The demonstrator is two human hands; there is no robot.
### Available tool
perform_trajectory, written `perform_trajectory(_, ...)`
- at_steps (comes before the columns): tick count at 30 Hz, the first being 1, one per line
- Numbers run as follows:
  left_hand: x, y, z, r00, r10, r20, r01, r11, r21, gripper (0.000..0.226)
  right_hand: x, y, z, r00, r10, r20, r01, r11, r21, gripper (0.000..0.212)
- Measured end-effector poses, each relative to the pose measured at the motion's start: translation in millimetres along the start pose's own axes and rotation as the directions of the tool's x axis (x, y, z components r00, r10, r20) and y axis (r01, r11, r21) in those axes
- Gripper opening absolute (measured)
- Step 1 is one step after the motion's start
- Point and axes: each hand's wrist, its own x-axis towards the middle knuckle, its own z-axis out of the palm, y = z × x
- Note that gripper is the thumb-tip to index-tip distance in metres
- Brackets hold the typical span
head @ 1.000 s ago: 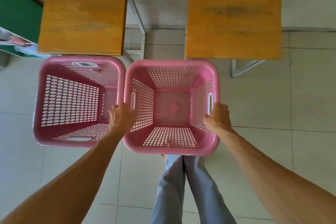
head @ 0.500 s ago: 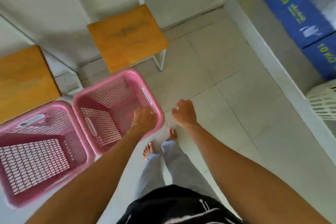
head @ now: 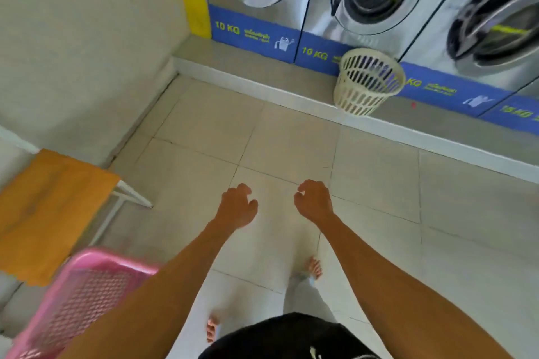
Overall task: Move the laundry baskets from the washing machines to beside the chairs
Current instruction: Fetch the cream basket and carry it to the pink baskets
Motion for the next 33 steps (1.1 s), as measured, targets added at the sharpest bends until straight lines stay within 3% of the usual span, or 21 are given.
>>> perform_trajectory(9,115,164,45,0.988,0.126,0.092,-0.137,0.983,0.124,0.036,115,97,-121,0.987,0.134,-0.090,-0.116,0.977,0.181,0.022)
perform_trajectory(16,198,275,55,0.986,0.140,0.094,-0.150,0.982,0.115,0.036,206,157,-216,0.984,0.132,-0.121,-0.124,0.990,0.068,0.023)
perform_trajectory(30,432,392,22,0.961,0.114,0.252,-0.176,0.955,0.240,0.032,420,159,-280,0.970,0.238,-0.049,-0.233,0.969,0.081,0.018)
perform_trajectory(33,480,418,0,0.956,0.117,0.270,-0.199,0.933,0.301,0.032,466,147,-308,0.959,0.268,-0.088,-0.256,0.958,0.127,0.023)
